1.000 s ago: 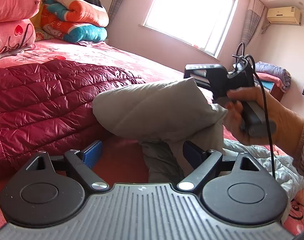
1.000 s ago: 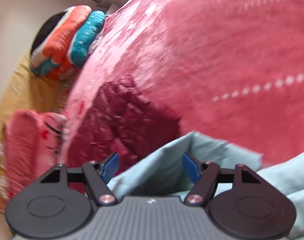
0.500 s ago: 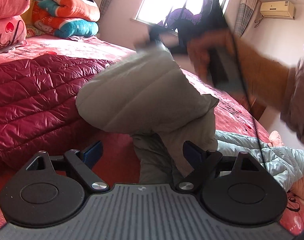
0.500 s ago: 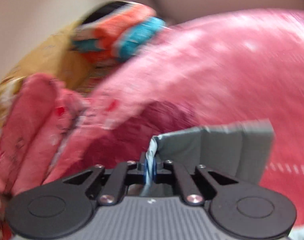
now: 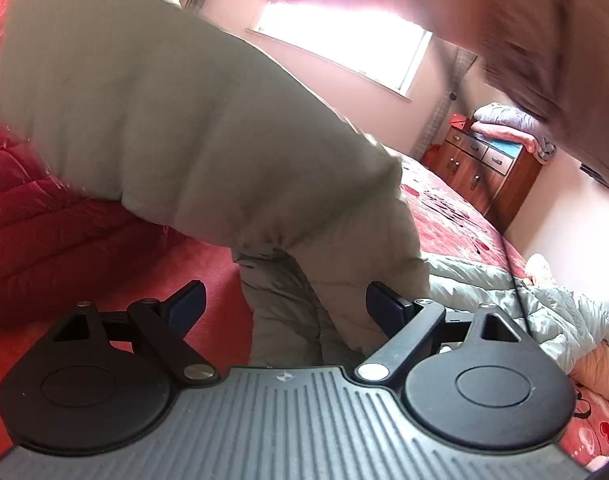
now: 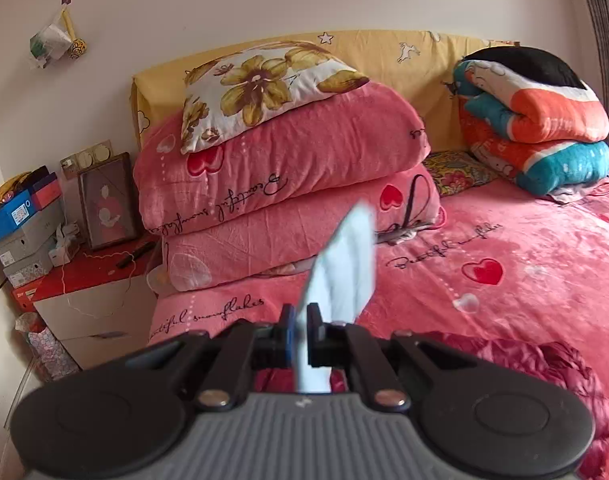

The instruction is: Fold large clothes

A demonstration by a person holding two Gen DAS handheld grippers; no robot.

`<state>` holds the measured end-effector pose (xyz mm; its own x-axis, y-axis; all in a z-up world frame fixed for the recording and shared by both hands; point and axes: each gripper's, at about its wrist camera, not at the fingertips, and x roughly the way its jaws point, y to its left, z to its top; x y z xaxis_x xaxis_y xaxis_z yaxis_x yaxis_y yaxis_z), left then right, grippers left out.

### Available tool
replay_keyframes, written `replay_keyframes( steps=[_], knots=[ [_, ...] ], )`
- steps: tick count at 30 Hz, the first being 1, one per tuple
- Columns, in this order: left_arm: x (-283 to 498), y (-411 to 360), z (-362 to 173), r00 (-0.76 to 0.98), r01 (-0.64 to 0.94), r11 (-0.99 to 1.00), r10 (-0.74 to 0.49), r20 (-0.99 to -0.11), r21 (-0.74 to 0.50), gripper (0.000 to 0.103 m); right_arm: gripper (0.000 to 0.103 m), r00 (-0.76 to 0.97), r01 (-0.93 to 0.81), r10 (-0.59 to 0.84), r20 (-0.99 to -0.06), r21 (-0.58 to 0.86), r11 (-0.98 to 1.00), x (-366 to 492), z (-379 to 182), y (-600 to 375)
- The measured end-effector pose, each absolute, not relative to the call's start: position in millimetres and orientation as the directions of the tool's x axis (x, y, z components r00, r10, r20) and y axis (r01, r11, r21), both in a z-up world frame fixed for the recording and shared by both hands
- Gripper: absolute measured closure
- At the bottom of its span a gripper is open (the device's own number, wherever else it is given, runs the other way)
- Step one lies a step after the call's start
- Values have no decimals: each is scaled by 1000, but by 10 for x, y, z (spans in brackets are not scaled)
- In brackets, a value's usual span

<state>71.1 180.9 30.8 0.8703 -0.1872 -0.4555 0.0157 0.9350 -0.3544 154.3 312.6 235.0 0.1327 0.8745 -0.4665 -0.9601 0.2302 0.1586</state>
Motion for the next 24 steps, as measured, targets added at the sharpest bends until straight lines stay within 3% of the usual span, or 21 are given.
replay_keyframes(
  steps=[6, 10, 13, 15, 20, 24],
  knots=[
    [774, 1848, 275, 867, 1, 932, -181, -463, -363, 0, 100, 212, -951, 823, -527, 84, 299, 1603, 2241, 3382],
    [747, 1881, 274, 871, 2, 925, -189, -455, -380, 0, 97, 285, -921, 809, -514, 87, 380, 1674, 2248, 3183],
    [746, 1868, 277, 870, 6, 930, -186, -456, -367, 0, 81, 370, -873, 784, -498, 103, 477, 1662, 2338, 2826],
    [733, 1878, 285, 871, 6, 927, -190, -454, -376, 0, 64, 421, -838, 773, -475, 121, 531, 1575, 2423, 2498],
    [684, 1857, 321, 877, 25, 911, -218, -429, -411, 0, 43, 594, -713, 692, -412, 131, 689, 1108, 2551, 1429],
    [619, 1755, 305, 876, 55, 920, -231, -424, -389, 0, 31, 719, -574, 564, -406, 111, 811, 640, 2455, 576]
  ],
)
